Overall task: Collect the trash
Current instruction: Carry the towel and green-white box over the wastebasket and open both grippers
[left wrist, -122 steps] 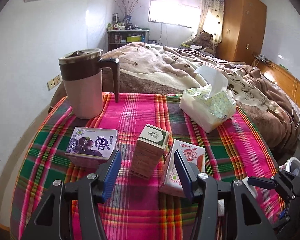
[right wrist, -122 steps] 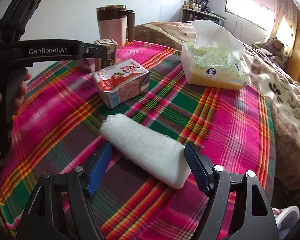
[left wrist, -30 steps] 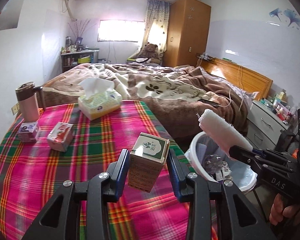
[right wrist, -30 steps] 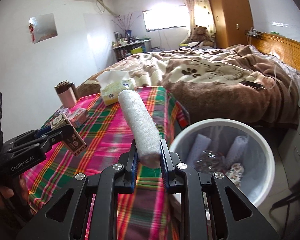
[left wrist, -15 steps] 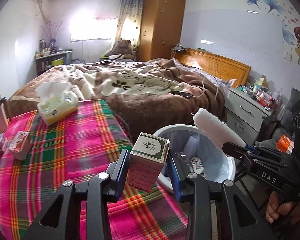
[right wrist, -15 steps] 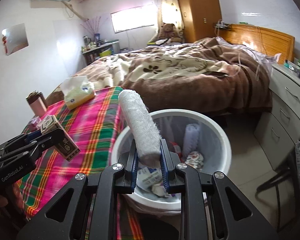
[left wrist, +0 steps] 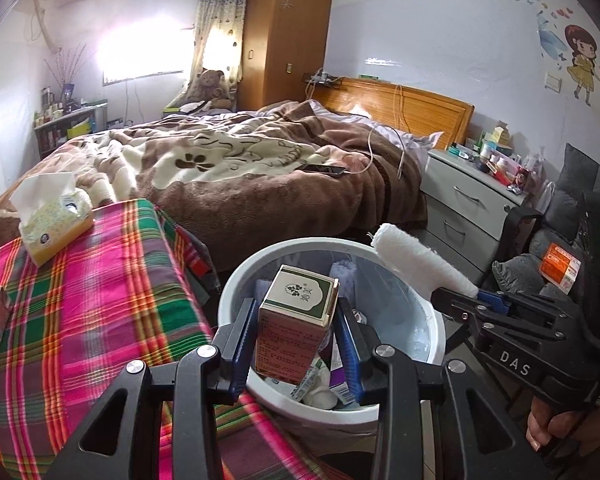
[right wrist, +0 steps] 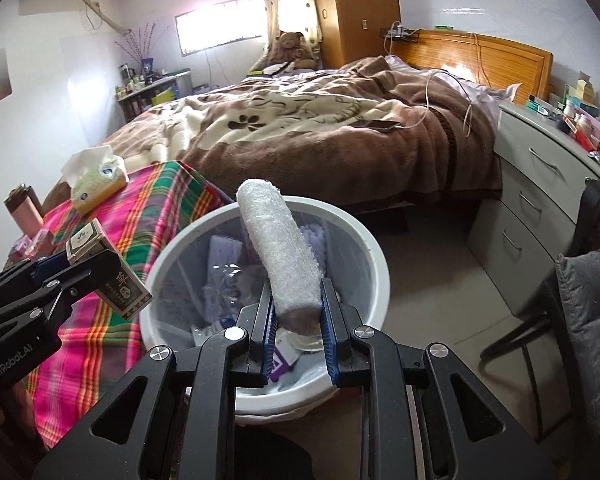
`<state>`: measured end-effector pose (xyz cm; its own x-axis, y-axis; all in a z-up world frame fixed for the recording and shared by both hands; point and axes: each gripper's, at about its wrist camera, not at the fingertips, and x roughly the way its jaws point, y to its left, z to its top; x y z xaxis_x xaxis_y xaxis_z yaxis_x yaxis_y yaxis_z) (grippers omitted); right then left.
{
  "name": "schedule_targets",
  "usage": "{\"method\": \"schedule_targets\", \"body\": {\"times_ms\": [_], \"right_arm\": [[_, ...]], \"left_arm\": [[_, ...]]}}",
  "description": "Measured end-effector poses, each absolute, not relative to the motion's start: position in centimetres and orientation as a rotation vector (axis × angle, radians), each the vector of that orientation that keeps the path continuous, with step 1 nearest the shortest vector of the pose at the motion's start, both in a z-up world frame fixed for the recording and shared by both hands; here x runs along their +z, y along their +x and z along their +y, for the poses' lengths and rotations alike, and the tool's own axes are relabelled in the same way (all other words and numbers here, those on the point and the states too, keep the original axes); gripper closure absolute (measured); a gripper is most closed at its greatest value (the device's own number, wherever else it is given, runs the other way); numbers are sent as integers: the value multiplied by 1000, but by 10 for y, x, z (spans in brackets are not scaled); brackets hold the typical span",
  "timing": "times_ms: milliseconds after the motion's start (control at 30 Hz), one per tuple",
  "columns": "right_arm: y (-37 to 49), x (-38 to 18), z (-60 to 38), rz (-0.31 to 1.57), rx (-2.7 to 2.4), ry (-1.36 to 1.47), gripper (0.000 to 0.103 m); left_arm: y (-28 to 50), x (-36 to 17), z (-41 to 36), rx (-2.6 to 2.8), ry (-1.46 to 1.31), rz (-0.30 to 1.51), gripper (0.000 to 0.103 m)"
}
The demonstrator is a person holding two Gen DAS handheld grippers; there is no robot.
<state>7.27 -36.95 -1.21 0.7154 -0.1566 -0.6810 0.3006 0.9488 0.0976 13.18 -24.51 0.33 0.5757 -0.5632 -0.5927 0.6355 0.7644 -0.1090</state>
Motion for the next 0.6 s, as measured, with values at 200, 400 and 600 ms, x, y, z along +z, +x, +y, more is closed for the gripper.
{"method": "schedule_targets", "body": {"times_ms": [200,400,600], "right_arm": [[77,-21,-377,772,-276,205,82],[80,-27,-379,809,-286,203,78],[78,-25,-379,805,-279,202,52]], "left_arm": [[138,-7,-259,-718,123,686,65],[147,-12,-264,-715,120,710,49],[148,-15,-259,-700,119,715,49]]}}
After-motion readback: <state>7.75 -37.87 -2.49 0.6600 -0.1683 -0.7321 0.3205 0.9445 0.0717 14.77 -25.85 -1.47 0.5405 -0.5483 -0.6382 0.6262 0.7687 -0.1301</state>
